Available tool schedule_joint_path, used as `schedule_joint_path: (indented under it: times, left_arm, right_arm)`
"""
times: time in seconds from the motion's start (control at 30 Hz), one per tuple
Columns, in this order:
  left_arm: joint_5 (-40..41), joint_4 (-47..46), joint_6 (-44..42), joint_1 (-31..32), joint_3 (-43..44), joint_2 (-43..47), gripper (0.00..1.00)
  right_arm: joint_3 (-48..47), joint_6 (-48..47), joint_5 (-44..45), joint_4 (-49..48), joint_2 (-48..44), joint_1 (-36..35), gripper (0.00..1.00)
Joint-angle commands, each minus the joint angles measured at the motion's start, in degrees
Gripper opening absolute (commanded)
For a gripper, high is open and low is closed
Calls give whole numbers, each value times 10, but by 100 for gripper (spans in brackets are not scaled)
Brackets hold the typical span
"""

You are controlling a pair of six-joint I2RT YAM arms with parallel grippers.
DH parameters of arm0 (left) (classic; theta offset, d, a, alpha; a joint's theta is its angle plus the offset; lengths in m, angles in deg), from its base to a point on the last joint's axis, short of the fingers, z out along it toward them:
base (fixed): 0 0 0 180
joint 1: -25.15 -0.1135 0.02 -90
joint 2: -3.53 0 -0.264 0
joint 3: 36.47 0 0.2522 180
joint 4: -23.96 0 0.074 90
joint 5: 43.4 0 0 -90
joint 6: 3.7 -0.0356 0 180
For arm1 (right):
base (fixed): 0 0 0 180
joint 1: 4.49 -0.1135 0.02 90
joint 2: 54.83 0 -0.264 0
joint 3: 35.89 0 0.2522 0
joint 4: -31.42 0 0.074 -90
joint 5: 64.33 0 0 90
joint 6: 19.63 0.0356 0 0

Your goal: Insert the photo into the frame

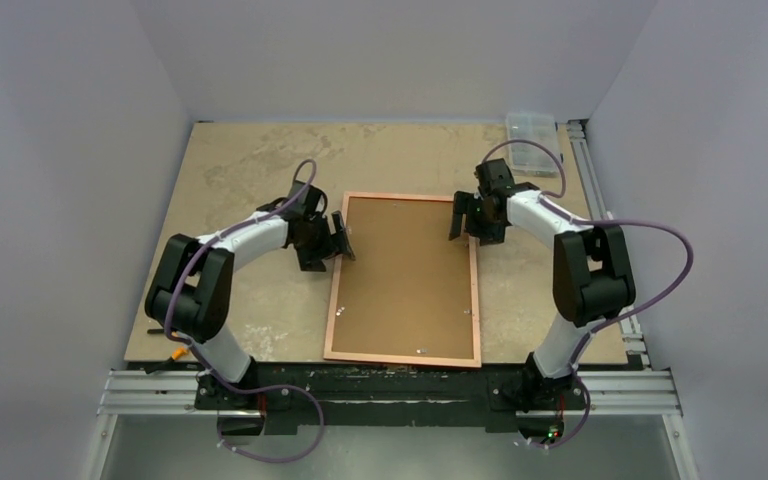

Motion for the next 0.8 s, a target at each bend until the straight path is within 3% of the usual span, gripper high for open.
schedule_joint_path:
  times: [0.0,0.33,0.53,0.67,0.77]
  left_arm:
    - [1,-4,-19,-18,20,7,78]
    - [63,65,-45,-21,157,-66,75]
    - [87,89,-49,-20,207,-116,69]
    - [84,88,-48,-21,217,-130,67]
    - [84,87,-44,-20,222,-135,65]
  right_arm:
    - [-10,5,-21,4,-28,0,76]
    - [25,2,-48,-12,-47,0,78]
    - [20,-7,7,8,-65,-10,78]
    - [-21,-17,55,34,-87,-51,78]
    - [-61,-24,87,48,-77,-125,76]
